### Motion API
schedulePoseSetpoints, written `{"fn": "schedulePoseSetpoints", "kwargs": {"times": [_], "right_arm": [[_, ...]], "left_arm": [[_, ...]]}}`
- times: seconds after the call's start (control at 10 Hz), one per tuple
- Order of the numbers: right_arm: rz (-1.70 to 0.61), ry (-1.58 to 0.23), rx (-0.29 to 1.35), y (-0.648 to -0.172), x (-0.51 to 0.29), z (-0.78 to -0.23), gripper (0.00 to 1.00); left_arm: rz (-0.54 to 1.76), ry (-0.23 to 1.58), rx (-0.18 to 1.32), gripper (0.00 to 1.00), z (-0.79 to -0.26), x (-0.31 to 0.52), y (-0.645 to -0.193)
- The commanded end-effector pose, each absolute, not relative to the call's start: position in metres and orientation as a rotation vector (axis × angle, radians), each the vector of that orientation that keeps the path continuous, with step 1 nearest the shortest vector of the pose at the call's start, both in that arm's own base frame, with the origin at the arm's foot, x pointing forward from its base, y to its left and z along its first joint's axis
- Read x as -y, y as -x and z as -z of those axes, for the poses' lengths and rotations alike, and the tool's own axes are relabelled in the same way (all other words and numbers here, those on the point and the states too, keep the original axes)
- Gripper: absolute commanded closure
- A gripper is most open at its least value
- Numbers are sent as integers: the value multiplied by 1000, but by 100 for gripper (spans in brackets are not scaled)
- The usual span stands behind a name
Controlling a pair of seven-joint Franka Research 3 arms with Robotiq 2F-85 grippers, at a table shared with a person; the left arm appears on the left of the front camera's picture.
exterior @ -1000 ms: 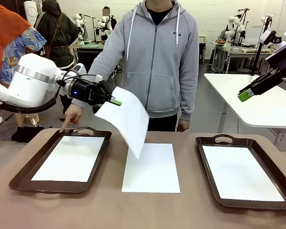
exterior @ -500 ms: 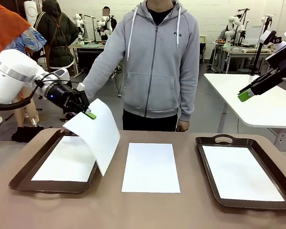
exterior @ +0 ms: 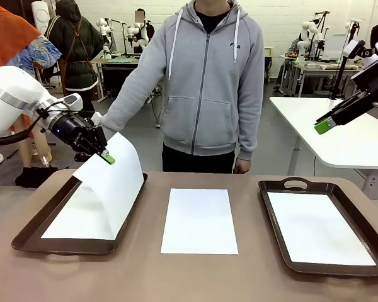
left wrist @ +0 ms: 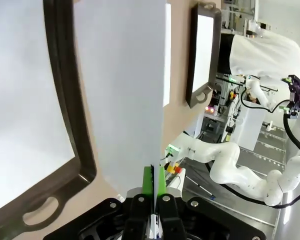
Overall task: Sort the A4 documents.
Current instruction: Place the A4 Paper in the designated Handle tray.
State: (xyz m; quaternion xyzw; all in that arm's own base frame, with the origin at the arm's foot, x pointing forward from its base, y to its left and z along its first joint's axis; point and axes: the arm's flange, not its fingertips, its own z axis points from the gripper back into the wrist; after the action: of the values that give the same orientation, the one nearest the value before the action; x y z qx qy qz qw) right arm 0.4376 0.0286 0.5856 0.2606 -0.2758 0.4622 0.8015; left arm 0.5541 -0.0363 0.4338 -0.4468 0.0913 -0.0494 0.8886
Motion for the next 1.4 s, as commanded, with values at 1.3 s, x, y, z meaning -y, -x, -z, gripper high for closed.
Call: {"fn": "schedulePoseSetpoints", "kwargs": {"times": [1.3], "right_arm": [[-993, -576, 594, -439, -29, -584, 0]], "left_arm": [[-17, 405, -136, 99, -375, -4, -582]]}}
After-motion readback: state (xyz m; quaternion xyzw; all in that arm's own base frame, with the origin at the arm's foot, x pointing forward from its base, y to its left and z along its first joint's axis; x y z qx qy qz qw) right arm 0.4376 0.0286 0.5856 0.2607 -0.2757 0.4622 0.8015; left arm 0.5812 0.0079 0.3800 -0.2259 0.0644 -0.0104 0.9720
